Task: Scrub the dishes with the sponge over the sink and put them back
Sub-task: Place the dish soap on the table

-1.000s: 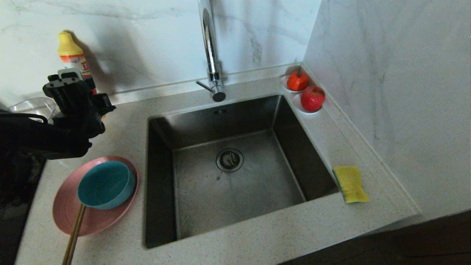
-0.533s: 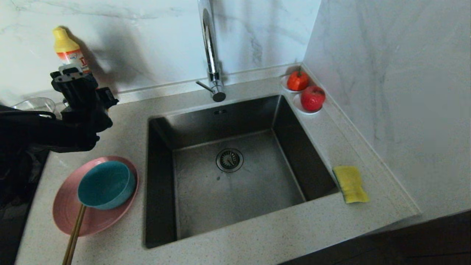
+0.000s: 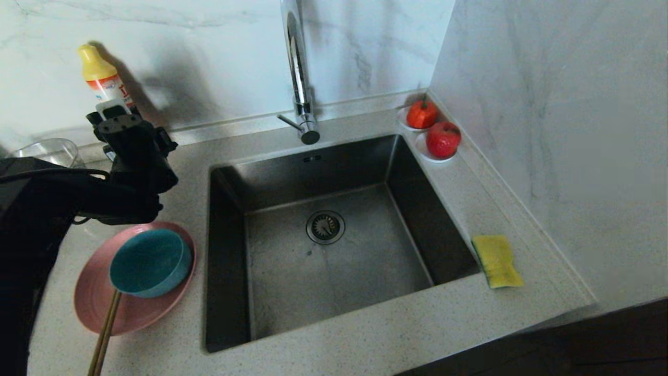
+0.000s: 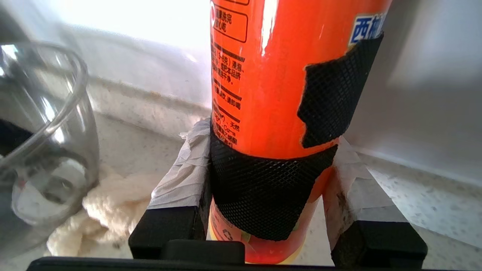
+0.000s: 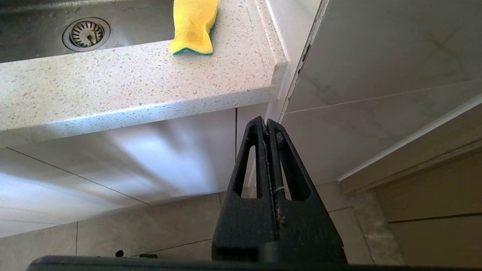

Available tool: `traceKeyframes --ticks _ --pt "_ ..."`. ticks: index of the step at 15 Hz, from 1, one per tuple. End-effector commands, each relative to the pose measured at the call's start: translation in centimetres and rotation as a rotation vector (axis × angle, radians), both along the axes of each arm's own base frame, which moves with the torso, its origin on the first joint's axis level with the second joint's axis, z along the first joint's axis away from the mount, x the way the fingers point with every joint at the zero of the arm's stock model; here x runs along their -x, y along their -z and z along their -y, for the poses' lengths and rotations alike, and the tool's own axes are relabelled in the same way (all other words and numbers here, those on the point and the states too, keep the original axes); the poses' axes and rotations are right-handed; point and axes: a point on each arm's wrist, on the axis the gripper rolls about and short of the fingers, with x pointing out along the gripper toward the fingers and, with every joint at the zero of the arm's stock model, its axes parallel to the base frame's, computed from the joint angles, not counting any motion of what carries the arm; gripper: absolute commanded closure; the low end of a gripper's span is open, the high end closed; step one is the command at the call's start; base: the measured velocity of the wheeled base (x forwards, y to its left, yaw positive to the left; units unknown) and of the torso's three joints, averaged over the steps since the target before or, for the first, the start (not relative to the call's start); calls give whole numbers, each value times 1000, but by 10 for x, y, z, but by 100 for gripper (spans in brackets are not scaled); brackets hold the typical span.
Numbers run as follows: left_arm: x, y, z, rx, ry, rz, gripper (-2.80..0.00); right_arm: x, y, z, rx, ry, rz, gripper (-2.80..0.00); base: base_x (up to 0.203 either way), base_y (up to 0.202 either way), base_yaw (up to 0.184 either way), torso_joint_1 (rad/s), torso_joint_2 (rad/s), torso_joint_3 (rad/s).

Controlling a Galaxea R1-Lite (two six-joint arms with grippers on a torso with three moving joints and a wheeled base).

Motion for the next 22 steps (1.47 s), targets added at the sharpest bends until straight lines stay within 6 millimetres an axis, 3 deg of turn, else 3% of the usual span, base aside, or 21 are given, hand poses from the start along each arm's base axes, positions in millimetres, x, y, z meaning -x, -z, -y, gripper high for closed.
traceKeyframes --ticks 1,8,13,18,22 --pt "-6 14 1 -45 -22 21 0 0 0 0 -1 1 -1 0 0 0 0 0 0 0" --pt "-13 29 1 -71 -84 32 0 0 0 0 0 1 0 0 0 0 0 0 0 0" --pt "-13 29 1 -57 -80 44 0 0 0 0 0 1 -2 0 0 0 0 0 0 0" --pt "-8 12 0 -57 -83 93 0 0 0 0 0 1 0 0 0 0 0 0 0 0" --pt "-6 11 -1 -51 -89 95 0 0 0 0 1 0 0 0 0 0 0 0 0 0"
